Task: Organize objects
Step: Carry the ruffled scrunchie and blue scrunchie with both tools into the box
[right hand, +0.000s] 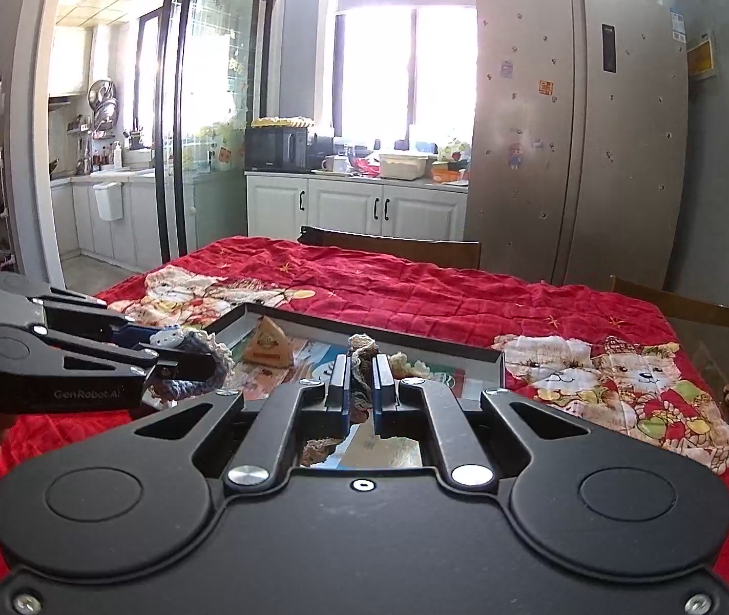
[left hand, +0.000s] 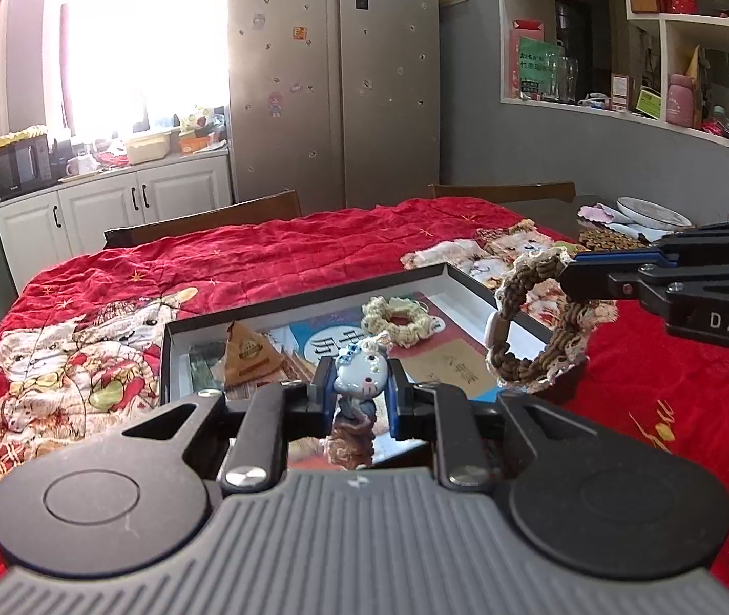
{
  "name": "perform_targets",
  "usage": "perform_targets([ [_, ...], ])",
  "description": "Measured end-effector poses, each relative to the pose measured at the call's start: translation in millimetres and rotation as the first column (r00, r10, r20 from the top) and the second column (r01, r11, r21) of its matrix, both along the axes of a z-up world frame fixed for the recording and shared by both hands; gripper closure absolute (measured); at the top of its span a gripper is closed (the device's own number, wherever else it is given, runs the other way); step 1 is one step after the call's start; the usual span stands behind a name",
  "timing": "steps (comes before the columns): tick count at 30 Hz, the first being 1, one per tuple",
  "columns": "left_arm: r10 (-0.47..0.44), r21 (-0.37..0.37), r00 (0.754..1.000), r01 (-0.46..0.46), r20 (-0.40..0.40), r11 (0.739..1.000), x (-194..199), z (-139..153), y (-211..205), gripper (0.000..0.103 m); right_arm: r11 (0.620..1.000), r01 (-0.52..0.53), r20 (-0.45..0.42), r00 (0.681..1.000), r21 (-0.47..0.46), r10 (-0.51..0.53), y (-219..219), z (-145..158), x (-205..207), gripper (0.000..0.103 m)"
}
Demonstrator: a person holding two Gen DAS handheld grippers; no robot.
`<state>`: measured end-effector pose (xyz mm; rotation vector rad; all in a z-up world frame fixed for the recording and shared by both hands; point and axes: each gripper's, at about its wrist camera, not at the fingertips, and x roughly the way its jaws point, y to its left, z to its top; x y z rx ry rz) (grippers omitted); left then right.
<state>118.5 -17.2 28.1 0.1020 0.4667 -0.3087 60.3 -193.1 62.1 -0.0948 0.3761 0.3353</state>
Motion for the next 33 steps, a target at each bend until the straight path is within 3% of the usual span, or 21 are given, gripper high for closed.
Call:
perform_targets([
  [18,0.060,0.009,0.998,-0.060,-0.017,0.998,65.6,-5.7,-11.6,0.081,0.997,0.065,-0.026,0.998,0.041,-0.064,-9.0,2.2,81.6,0.095],
  [33,0.114,-0.013,0.991,-0.116,-0.072,0.993,119.4,-22.5,-12.7,0.080,0.983,0.146,-0.083,0.987,0.110,-0.137,-17.6,-20.0,148.8,0.095],
])
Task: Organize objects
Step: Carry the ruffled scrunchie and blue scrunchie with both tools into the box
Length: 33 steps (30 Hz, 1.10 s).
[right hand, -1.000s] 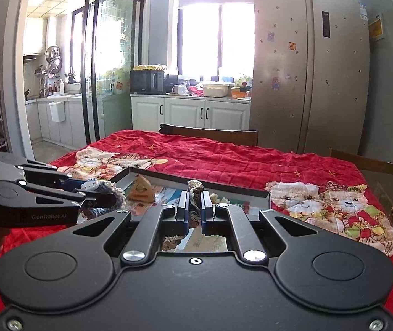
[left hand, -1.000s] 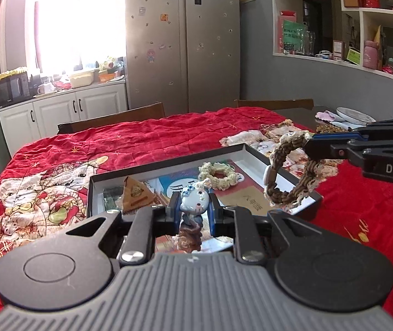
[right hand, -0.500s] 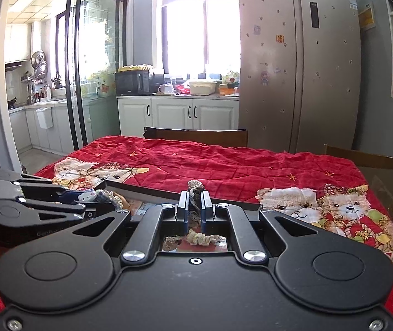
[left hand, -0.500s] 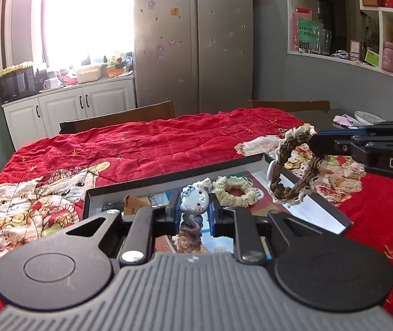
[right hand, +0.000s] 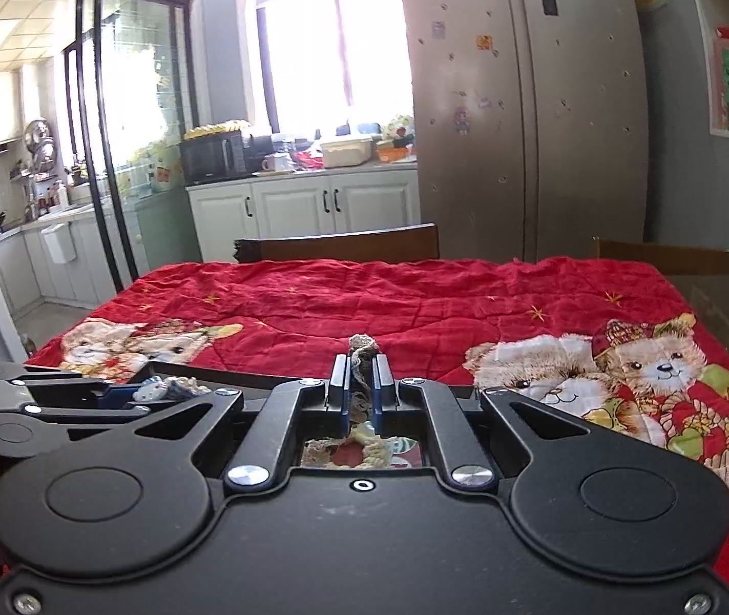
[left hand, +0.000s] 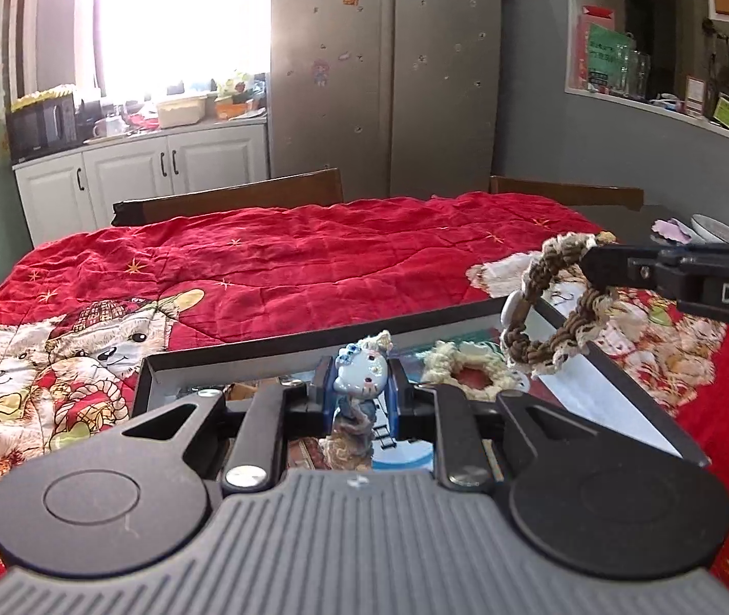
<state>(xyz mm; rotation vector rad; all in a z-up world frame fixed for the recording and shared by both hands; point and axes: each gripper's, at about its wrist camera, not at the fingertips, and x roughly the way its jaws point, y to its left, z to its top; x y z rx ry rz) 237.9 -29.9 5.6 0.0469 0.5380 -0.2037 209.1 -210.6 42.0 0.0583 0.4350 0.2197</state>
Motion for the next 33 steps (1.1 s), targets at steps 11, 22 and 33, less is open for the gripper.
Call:
perform_targets([
  [11,-0.006,0.003,1.000,0.006,-0.001,1.000,18.5,-9.3,-8.0,0.080,0.997,0.015,-0.021,1.000,0.071,-0.014,-7.0,-22.6,27.9,0.095],
  [22,-0.012,0.035,1.000,0.012,-0.018,0.999,29.7,-23.4,-17.6,0.080,0.990,0.046,-0.103,0.994,0.134,-0.033,-21.8,-46.3,48.4,0.095],
  [33,-0.033,0.059,0.999,0.035,-0.042,0.998,31.8,-31.7,-25.8,0.080,0.994,0.061,-0.134,0.990,0.096,-0.047,-20.2,-57.1,53.6,0.095],
])
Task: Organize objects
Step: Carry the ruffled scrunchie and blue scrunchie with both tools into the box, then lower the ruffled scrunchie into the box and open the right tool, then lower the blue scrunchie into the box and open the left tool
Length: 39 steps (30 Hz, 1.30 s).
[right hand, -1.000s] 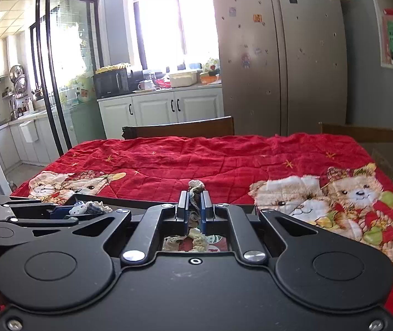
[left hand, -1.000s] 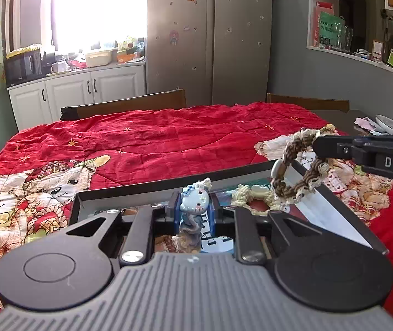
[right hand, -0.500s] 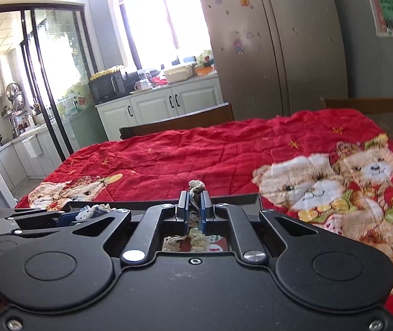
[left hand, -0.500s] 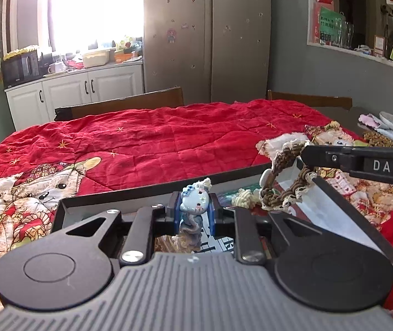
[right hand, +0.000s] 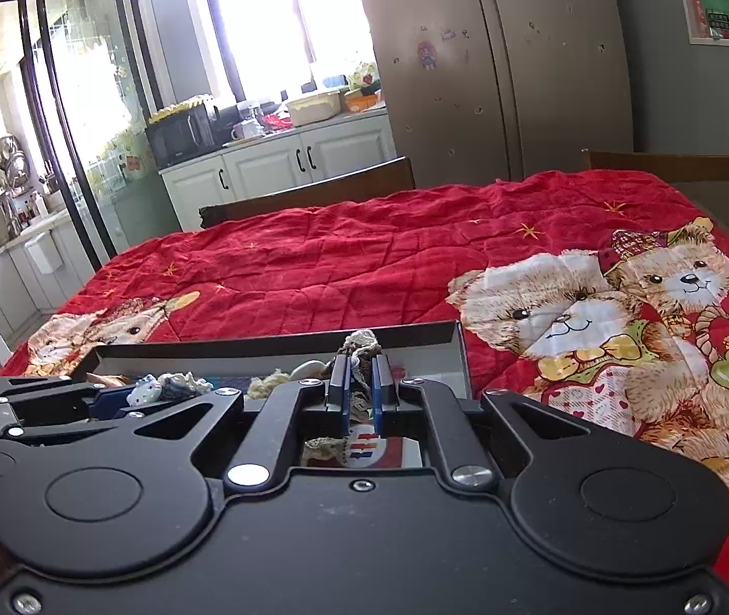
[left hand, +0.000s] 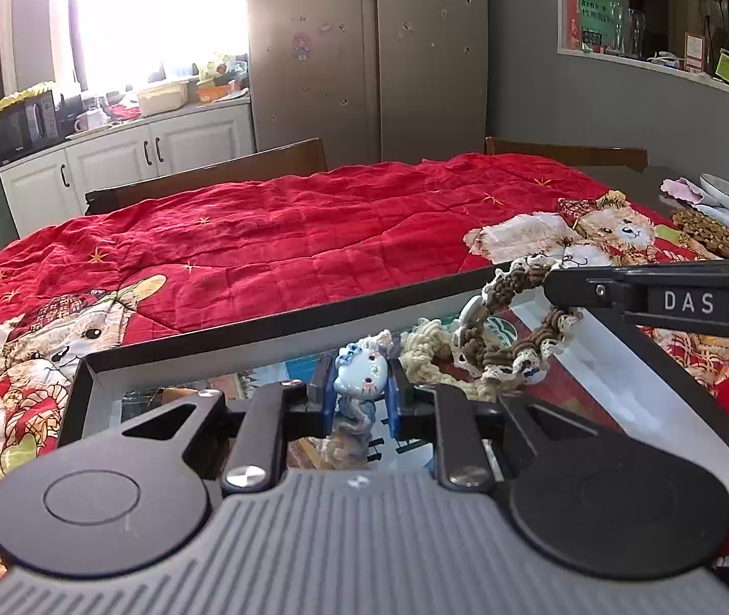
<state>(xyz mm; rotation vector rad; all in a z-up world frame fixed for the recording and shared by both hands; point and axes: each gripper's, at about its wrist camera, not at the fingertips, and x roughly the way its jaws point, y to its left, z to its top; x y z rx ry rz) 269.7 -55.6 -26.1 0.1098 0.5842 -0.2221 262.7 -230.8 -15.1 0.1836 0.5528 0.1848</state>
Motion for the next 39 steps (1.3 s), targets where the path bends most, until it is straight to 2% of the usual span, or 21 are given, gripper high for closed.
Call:
perform_targets([
  [13,-0.015,0.012,0.999,0.016,-0.030,1.000,3.3,-3.5,-2.0,0.079,1.000,0.017,-0.092,0.996,-0.019,-0.019,-2.1,-14.8,10.0,0.095],
  [39,-0.029,0.047,0.998,0.032,-0.064,0.998,5.5,-7.9,-6.5,0.077,0.997,0.003,-0.149,0.989,-0.072,-0.013,1.5,-23.7,14.8,0.094],
])
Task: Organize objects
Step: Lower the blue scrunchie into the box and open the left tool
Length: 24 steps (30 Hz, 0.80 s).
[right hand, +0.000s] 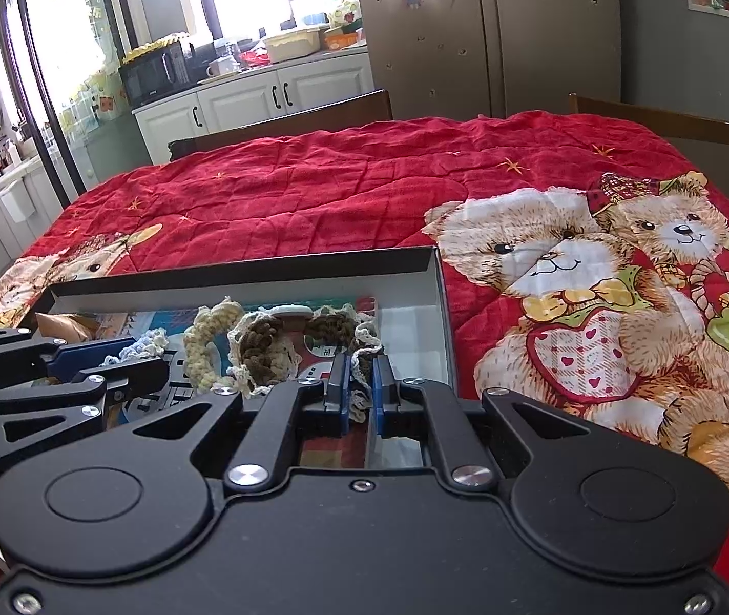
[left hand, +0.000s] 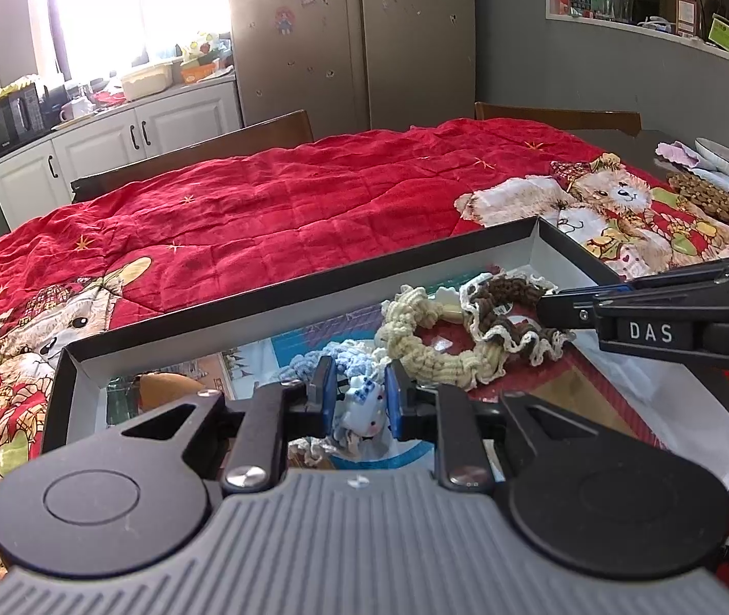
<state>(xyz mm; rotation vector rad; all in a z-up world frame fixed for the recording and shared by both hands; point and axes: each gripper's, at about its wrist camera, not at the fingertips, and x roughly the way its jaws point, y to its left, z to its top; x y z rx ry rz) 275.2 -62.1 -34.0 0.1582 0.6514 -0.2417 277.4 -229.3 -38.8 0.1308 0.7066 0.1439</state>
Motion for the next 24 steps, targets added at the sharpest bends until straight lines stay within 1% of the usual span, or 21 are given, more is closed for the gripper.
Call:
perform_targets([
  [3,0.000,0.001,1.000,0.000,-0.001,1.000,0.1,-0.3,0.3,0.075,1.000,-0.004,0.000,1.000,-0.013,0.004,1.5,-0.3,0.0,0.094],
  [5,0.000,0.001,1.000,0.000,-0.001,1.000,0.2,-0.3,0.1,0.071,1.000,-0.006,0.000,1.000,-0.017,0.006,1.9,-0.4,0.2,0.094],
  [7,0.001,0.003,1.000,-0.001,0.000,1.000,-0.2,-0.5,0.3,0.069,1.000,-0.006,0.000,1.000,-0.016,0.006,1.8,-0.5,0.2,0.094],
  [16,0.002,0.011,1.000,-0.002,0.000,1.000,-0.4,-0.2,0.0,0.068,0.999,-0.014,0.000,1.000,-0.030,0.014,3.7,-0.9,-0.1,0.092],
  [20,0.005,0.010,1.000,-0.005,0.002,1.000,-0.5,0.0,0.0,0.059,0.999,-0.014,0.000,1.000,-0.030,0.014,3.8,-0.8,-0.3,0.091],
  [24,0.006,0.014,1.000,-0.006,0.007,1.000,-0.5,0.3,-0.6,0.057,0.999,-0.013,0.001,1.000,-0.030,0.013,3.5,-0.8,-0.1,0.091],
])
